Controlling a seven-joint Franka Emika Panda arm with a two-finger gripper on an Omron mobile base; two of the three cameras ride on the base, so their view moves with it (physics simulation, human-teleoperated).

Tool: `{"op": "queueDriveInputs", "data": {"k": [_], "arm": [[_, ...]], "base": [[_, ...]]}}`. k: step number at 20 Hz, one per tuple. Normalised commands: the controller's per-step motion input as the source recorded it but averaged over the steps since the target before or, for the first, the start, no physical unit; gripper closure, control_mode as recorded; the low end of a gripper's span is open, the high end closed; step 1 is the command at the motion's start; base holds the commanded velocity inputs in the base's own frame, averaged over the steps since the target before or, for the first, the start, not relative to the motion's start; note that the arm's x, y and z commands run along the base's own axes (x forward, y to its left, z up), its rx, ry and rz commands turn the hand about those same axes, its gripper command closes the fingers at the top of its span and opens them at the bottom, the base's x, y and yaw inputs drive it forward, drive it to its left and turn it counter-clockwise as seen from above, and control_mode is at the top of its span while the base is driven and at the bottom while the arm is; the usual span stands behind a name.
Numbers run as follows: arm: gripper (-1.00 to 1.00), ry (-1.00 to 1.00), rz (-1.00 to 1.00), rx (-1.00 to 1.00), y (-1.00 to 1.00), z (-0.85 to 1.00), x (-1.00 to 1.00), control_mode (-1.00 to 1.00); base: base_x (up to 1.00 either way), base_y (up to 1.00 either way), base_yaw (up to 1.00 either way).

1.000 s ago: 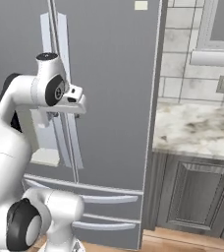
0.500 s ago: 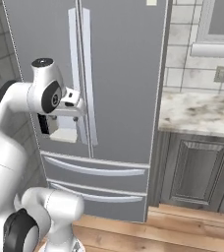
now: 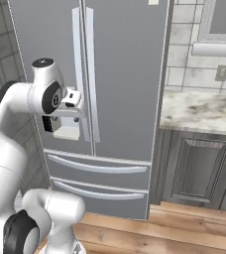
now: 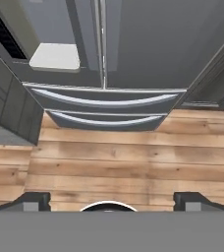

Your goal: Take the lemon wedge from the fridge and place it on the plate with fish on the dining counter.

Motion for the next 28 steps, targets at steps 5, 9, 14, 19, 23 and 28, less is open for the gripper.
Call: {"op": "queueDriveInputs", "data": {"k": [5,9,14,19,23,28], "arm": [[-1.00,0.00,0.00,0.00,0.00,0.00,0.00,-1.00],[-1.00,-0.19,0.06,0.00,-0.14,0.01,0.04,-1.00],[-1.00,-0.52,0.19,0.00,-0.05,0.17,0.00,-1.00],[-1.00,-0.30,0.12,0.02,-0.02,0.00,0.04,-1.00],[-1.00,-0.03,0.00,0.00,-0.01,0.00,0.00,-1.00],[-1.00,0.01,0.00,0.00,-0.06,0.00,0.44,-1.00]], "base": [[0.00,0.00,0.00],[0.00,0.00,0.00],[0.00,0.00,0.00],[0.00,0.00,0.00],[0.00,0.00,0.00],[0.00,0.00,0.00]]}}
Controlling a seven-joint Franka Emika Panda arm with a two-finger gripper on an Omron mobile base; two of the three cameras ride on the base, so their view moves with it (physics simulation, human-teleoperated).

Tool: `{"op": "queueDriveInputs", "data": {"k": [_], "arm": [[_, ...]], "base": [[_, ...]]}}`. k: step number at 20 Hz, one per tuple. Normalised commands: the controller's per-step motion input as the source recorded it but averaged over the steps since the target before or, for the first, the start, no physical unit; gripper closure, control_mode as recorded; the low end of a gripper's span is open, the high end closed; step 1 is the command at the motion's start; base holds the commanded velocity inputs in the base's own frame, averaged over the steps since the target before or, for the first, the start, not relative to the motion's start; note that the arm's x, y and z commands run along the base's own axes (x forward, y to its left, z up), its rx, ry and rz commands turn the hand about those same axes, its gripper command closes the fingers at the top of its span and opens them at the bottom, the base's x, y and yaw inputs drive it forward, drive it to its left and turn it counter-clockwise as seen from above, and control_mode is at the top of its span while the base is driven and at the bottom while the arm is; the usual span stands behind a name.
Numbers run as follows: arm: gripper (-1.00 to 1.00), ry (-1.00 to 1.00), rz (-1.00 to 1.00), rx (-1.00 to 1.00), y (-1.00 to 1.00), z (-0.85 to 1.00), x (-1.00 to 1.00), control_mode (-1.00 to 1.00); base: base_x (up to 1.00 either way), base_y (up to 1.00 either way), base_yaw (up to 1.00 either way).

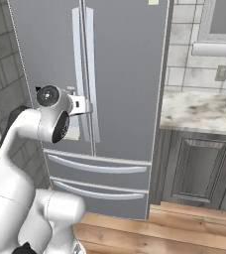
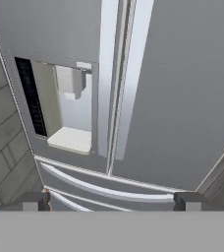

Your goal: Take the lemon wedge from the fridge and place it on the plate with fish on the dining counter.

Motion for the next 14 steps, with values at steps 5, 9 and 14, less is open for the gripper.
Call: {"op": "queueDriveInputs", "data": {"k": [5,9,14], "arm": [[-1.00,0.00,0.00,0.04,-0.21,0.16,0.57,-1.00],[-1.00,0.00,0.00,0.07,-0.07,0.20,0.61,-1.00],[-1.00,0.00,0.00,0.08,0.00,0.06,0.71,-1.00]], "base": [[0.00,0.00,0.00],[0.00,0.00,0.00],[0.00,0.00,0.00]]}}
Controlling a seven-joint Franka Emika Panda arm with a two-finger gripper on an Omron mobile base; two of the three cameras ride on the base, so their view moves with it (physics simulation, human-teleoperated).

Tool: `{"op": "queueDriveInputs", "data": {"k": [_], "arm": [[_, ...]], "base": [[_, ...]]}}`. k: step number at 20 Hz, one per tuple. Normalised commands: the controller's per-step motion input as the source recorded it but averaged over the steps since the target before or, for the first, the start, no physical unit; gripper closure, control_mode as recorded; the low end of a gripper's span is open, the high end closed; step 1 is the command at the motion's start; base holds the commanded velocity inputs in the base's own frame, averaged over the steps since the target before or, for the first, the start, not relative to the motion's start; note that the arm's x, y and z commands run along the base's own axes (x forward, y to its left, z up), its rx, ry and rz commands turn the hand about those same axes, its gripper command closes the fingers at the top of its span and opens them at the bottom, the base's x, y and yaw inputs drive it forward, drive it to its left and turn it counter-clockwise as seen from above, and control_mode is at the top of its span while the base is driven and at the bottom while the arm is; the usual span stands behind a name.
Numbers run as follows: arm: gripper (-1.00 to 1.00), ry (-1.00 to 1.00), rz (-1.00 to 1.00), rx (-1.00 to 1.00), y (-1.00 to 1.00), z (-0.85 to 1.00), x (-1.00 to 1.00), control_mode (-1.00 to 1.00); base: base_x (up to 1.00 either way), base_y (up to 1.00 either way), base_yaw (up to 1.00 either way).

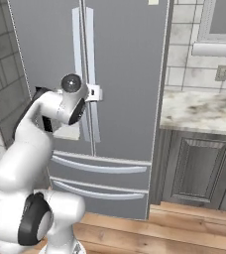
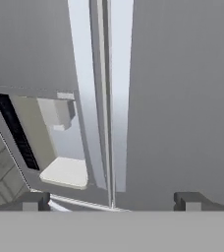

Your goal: Take the lemon wedge from the fridge and place it on the plate with fish on the dining counter.

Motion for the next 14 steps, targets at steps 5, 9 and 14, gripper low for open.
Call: {"op": "queueDriveInputs", "data": {"k": [5,9,14], "arm": [[-1.00,0.00,-0.04,0.00,0.00,0.00,0.98,-1.00],[-1.00,0.00,-0.01,0.00,0.06,0.00,0.80,-1.00],[-1.00,-0.04,0.00,0.00,0.16,-0.08,0.35,-1.00]], "base": [[0.00,0.00,0.00],[0.00,0.00,0.00],[0.00,0.00,0.00]]}}
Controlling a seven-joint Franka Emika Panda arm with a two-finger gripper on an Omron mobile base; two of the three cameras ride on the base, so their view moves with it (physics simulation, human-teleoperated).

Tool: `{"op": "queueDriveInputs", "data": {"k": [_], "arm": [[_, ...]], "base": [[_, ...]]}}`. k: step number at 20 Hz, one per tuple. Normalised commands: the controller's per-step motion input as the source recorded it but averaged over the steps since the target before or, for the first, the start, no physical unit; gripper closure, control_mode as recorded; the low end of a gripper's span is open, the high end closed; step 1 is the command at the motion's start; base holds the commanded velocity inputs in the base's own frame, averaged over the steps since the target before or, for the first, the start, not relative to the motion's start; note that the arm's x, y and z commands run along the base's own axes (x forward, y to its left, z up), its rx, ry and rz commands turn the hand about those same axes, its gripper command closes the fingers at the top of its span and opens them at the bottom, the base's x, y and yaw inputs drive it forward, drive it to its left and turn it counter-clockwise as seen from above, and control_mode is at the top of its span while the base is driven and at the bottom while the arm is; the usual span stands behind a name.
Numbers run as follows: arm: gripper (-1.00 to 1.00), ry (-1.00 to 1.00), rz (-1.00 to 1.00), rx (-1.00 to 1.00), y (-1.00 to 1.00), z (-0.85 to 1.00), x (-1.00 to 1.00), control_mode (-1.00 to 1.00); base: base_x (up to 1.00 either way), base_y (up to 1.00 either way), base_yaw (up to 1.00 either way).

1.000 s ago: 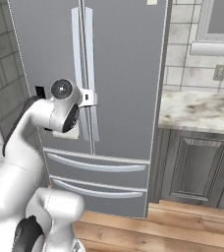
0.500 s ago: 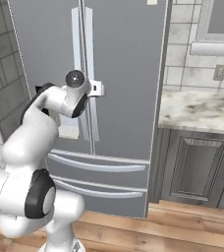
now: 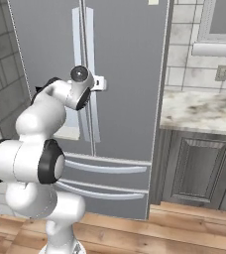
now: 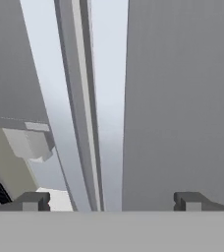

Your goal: Take the lemon wedge from the fridge and place it on the plate with fish on the dining counter.

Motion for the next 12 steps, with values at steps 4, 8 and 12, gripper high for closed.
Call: {"op": "queueDriveInputs", "data": {"k": [4,8,12], "arm": [[-1.00,-0.06,0.00,0.00,0.34,0.00,0.00,-1.00],[-1.00,-0.02,0.00,0.00,0.14,0.00,0.16,-1.00],[-1.00,0.00,0.00,0.00,0.00,0.00,0.19,-1.00]], "base": [[0.00,0.00,0.00],[0.00,0.00,0.00],[0.00,0.00,0.00]]}}
